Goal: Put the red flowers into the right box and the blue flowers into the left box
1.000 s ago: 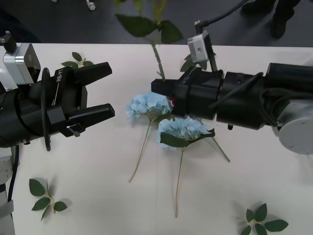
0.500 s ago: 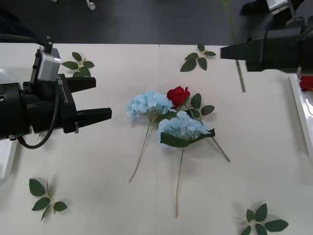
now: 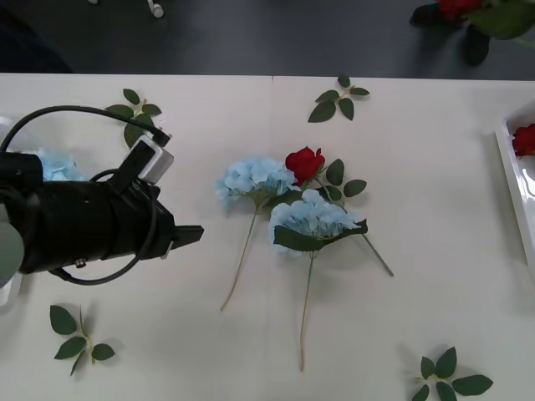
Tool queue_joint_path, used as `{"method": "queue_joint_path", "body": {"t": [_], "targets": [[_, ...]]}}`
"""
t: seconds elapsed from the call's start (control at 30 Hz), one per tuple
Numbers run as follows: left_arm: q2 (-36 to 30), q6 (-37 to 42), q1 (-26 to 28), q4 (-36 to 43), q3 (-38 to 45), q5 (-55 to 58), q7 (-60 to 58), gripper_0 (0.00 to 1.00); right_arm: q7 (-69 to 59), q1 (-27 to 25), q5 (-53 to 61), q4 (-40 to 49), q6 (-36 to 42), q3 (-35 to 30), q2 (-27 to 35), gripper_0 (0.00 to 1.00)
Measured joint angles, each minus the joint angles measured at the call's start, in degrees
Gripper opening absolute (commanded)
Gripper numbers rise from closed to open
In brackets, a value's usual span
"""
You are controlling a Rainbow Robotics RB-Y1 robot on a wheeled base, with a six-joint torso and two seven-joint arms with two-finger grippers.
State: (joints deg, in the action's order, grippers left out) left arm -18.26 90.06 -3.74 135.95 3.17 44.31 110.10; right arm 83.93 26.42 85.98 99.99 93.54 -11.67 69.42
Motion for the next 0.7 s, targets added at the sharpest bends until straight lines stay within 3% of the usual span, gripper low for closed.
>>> {"method": "queue_joint_path", "body": {"t": [0.13,0.27,0.43,0.6,0.7], "targets": [[0.0,4.1,-1.4,-0.1,-4.9,-7.5,-8.4,1.0,0.0,-0.1,-3.2,-3.8,4.2,-0.9,3.8,0.0],[0.0,4.8,-3.4,-2.1,-9.2,-11.8,-20.4,1.0,0.0,-3.2,-5.0,-5.9,0.1,1.3,8.8,0.0],[0.0,4.8,-5.9,-6.0,-13.7,-17.1,-21.9,1.0,0.0,-14.5,-6.5,-5.9,-5.3,0.2,11.1,0.0],[0.3,4.8,-8.2,-9.8,-17.2,-20.3,-27.0,1.0,0.0,-28.8,-10.9,-4.1,-7.5,-8.5,11.3,0.0],[2.3,4.9,-9.4,-13.2,-17.7,-22.3,-27.0,1.0,0.0,-34.8,-14.7,-2.1,-7.4,-14.1,11.3,0.0]]}}
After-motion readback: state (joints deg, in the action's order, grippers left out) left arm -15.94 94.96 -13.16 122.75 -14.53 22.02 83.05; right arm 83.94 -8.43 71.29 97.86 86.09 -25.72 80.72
